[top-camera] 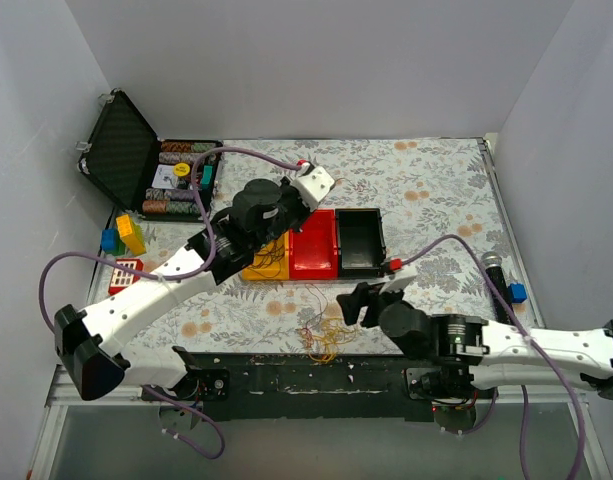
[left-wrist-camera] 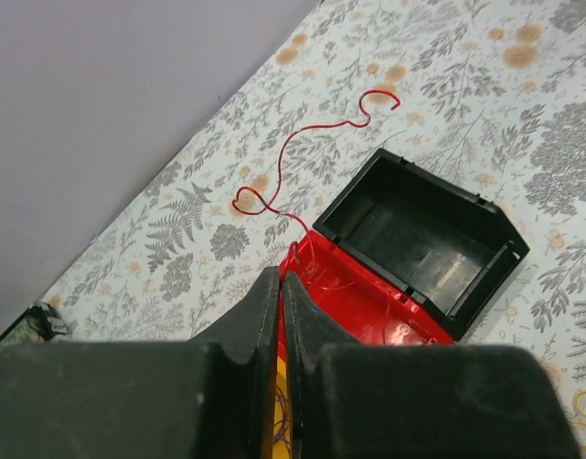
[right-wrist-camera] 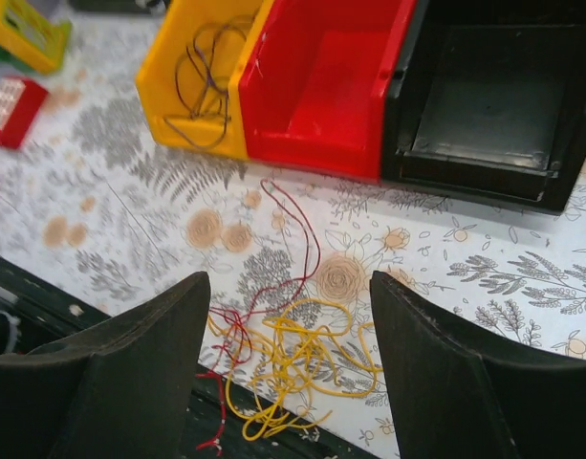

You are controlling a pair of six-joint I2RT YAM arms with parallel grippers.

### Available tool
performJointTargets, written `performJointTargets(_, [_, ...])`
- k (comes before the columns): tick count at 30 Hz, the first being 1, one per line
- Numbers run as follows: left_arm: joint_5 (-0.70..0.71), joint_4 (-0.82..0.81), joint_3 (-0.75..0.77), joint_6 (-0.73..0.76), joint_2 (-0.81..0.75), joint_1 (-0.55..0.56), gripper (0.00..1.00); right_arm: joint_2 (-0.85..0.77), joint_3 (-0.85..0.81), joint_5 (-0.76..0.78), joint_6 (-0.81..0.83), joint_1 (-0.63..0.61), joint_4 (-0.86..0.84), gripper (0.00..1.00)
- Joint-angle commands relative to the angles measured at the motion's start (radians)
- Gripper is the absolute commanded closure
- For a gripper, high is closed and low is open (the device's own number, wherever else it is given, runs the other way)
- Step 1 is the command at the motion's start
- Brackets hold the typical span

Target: Untangle the cables

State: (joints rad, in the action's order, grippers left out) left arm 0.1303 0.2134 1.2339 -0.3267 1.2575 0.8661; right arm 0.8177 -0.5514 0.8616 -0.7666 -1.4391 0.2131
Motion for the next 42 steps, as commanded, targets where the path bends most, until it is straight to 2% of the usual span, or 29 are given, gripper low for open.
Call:
performJointTargets(1, [0.107,-0.075,-0.028,0.001,0.017,-0.003,1.0,-0.196,0.051,0.138,-0.112,0.0,0.06,0.25])
performJointTargets(6, [0.12,-0.108,-0.091,0.009,0.054,-0.003,1.0,-0.325,0.059,0.18,-0.148,0.002,0.137,0.28])
performJointTargets(11, [0.088,-0.137,-0.155,-0.008,0.068,-0.003,1.0,-0.347,0.042,0.205,-0.212,0.0,0.235,0.29])
performJointTargets(18, [0.095,-0.129,-0.217,-0.049,0.089,-0.003,1.0,-0.365,0.025,0.22,-0.214,0.002,0.27,0.29])
performJointTargets(23, [0.129,-0.102,-0.206,-0.054,0.167,-0.003,1.0,-0.365,0.021,0.22,-0.206,0.002,0.276,0.3])
performJointTargets(31, [0.104,-0.022,-0.153,0.043,0.321,-0.003,1.0,-0.367,0.021,0.208,-0.211,0.002,0.284,0.31])
performJointTargets(42, [0.164,-0.072,-0.088,0.061,0.488,-0.004,1.0,-0.354,0.016,0.194,-0.215,0.002,0.292,0.32])
